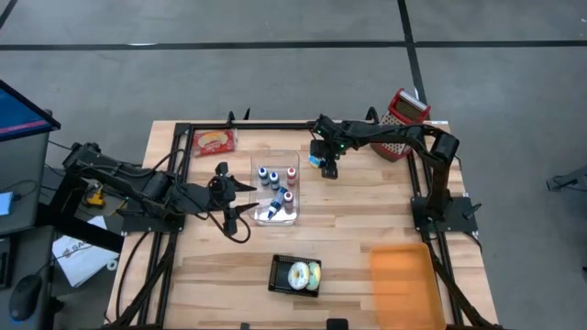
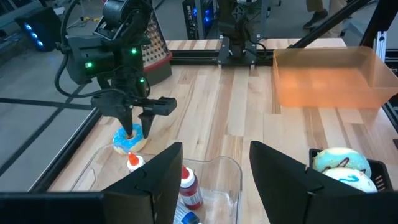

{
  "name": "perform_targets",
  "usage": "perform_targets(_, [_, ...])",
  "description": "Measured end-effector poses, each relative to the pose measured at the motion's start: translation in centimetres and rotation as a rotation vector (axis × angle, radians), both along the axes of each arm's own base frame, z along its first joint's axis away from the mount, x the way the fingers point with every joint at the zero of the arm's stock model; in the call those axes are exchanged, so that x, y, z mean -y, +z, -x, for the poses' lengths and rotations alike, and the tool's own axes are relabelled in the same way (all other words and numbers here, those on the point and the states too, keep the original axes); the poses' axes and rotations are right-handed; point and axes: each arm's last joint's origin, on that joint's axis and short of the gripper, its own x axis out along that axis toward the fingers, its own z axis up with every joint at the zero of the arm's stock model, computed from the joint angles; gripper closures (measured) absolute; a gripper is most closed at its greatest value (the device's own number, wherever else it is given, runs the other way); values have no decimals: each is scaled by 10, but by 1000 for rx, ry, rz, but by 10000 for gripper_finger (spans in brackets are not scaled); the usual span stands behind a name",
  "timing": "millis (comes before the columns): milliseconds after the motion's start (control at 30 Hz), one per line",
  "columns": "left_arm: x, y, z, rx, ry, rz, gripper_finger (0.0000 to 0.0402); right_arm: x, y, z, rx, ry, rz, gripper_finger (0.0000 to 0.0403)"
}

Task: Pick & Place Food Item
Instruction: Put the blue donut into the black bin

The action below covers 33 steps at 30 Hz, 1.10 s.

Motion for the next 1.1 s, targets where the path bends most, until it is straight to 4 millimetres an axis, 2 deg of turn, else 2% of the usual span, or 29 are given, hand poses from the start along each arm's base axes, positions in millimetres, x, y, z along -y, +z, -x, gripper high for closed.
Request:
perform_targets(300, [0, 0, 0, 3, 3, 8, 220, -1, -4, -3, 14, 0, -10, 260])
perform_targets(600, [0, 0, 0, 6, -1, 37, 220, -3, -20, -8, -17, -3, -46, 258])
perform_targets(767, [1, 0, 0, 7, 0, 40, 220, -3, -21, -7, -25, -3, -46, 265])
perform_targets(967, [1, 0, 0, 7, 0, 40, 220, -9, -20, 4, -140, 17, -84, 286])
perform_targets(1100, [1, 0, 0, 9, 0, 41, 220, -23, -15, 13, -229, 61, -167, 299])
